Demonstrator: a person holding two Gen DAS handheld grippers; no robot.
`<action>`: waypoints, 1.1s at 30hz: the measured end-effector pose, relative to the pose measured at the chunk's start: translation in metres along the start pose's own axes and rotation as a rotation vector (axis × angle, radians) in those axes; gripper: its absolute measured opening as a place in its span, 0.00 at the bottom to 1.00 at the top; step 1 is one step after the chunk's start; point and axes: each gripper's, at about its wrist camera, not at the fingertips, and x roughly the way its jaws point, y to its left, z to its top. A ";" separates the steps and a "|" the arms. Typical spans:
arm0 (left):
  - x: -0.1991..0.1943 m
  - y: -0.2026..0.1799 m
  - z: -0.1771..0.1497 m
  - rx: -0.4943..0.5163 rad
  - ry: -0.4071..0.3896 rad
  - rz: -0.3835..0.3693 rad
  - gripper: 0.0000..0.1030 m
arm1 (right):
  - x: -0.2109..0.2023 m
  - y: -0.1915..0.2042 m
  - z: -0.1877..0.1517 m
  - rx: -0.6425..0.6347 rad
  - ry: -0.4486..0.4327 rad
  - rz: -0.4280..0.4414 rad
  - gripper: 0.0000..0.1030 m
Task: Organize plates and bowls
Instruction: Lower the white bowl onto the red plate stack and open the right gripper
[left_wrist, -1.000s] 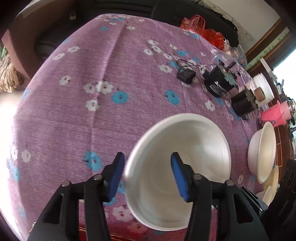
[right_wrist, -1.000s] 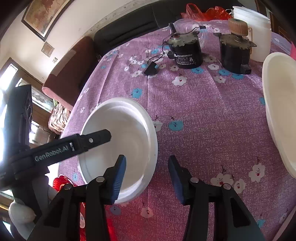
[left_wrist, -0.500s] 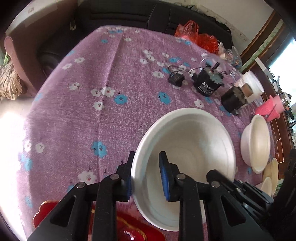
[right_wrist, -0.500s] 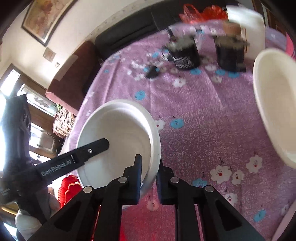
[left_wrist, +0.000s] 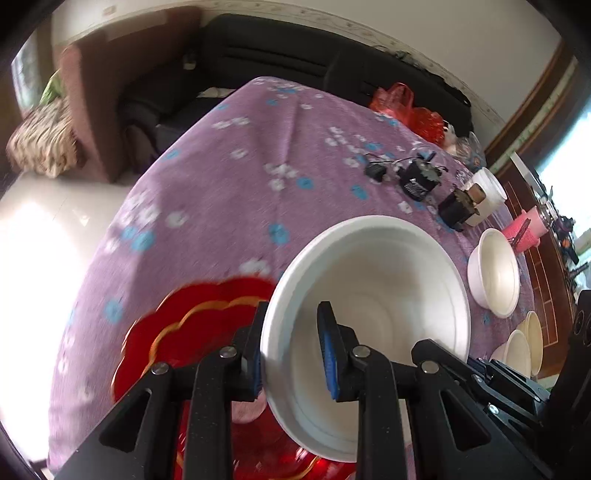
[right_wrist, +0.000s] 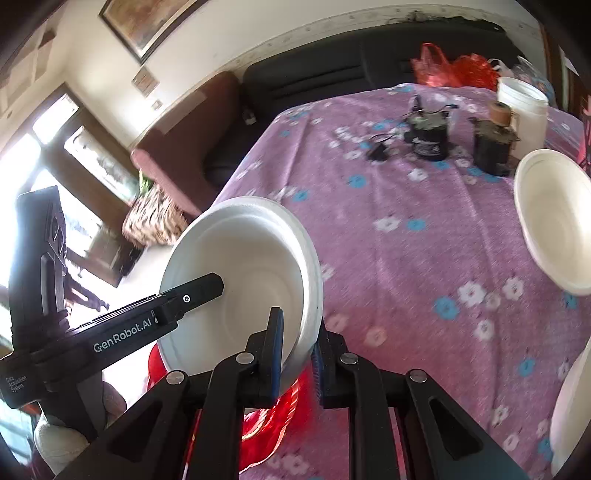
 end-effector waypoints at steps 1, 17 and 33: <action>-0.002 0.005 -0.005 -0.012 0.000 0.000 0.23 | 0.002 0.005 -0.005 -0.011 0.009 0.000 0.15; 0.011 0.063 -0.046 -0.119 0.032 0.041 0.23 | 0.048 0.040 -0.049 -0.054 0.114 -0.030 0.15; -0.006 0.068 -0.054 -0.138 -0.029 0.056 0.53 | 0.067 0.045 -0.054 -0.059 0.137 -0.045 0.15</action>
